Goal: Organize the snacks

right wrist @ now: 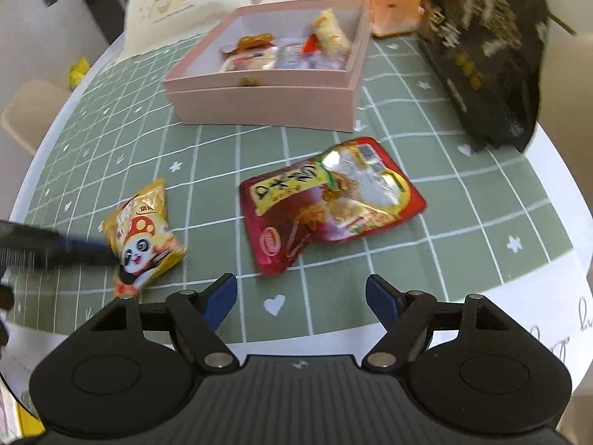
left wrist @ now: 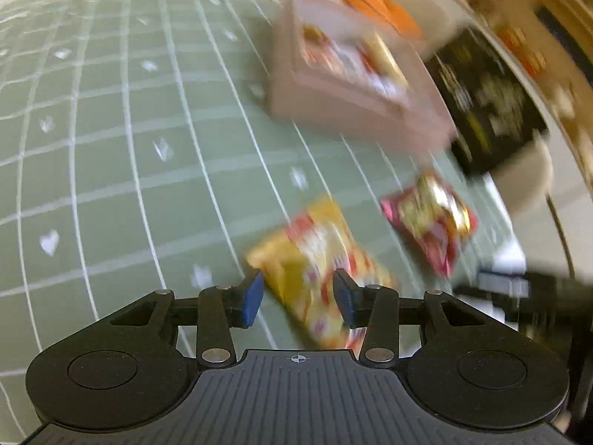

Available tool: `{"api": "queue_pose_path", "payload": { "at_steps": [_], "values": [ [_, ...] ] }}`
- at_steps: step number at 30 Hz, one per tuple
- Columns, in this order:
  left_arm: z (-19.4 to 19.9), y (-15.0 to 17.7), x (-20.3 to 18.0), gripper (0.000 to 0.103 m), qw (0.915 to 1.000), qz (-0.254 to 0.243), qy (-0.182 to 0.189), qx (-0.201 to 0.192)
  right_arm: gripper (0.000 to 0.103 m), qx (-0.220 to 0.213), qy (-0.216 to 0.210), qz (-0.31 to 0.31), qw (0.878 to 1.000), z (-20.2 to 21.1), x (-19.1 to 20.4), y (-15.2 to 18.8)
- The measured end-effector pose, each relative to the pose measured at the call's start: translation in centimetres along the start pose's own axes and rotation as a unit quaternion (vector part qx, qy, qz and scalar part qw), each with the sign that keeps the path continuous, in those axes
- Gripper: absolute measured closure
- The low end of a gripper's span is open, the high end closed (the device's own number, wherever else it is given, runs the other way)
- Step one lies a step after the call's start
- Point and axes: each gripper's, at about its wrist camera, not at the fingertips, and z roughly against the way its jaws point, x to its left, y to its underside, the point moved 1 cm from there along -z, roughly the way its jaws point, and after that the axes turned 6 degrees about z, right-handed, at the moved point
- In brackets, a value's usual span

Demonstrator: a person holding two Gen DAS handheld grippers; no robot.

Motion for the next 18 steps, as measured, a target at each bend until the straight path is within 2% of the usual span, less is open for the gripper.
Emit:
{"api": "queue_pose_path", "payload": {
  "at_steps": [2, 4, 8, 10, 12, 13, 15, 18],
  "values": [
    [0.3, -0.1, -0.8, 0.057, 0.9998, 0.01, 0.009, -0.016, 0.026, 0.003, 0.001, -0.026, 1.0, -0.3, -0.8, 0.0],
    [0.4, 0.5, -2.6, 0.057, 0.9997, -0.01, -0.003, -0.023, 0.026, 0.002, 0.006, -0.052, 0.999, -0.5, -1.4, 0.1],
    [0.1, 2.5, -6.1, 0.057, 0.9936, -0.067, -0.079, -0.045, 0.026, 0.002, 0.012, -0.079, 0.997, -1.0, -2.3, 0.3],
    [-1.1, 3.2, -7.6, 0.056, 0.9895, -0.087, -0.104, -0.052, 0.022, -0.005, 0.012, -0.089, 0.996, -1.2, -2.5, 0.5],
    [-2.5, 3.4, -8.4, 0.054, 0.9881, -0.093, -0.112, -0.049, 0.02, -0.008, 0.017, -0.09, 0.996, -1.4, -2.4, 0.5],
    [-2.9, 3.7, -8.9, 0.047, 0.986, -0.104, -0.119, -0.053, 0.02, -0.009, 0.02, -0.087, 0.996, -1.4, -2.2, 0.4],
    [-3.3, 4.0, -9.4, 0.046, 0.9792, -0.135, -0.138, -0.061, 0.018, -0.012, 0.028, -0.075, 0.997, -1.6, -1.9, 0.5],
    [-3.2, 3.8, -8.7, 0.046, 0.978, -0.133, -0.148, -0.062, 0.014, -0.018, 0.04, -0.054, 0.998, -1.9, -1.3, 0.7]
  ]
}}
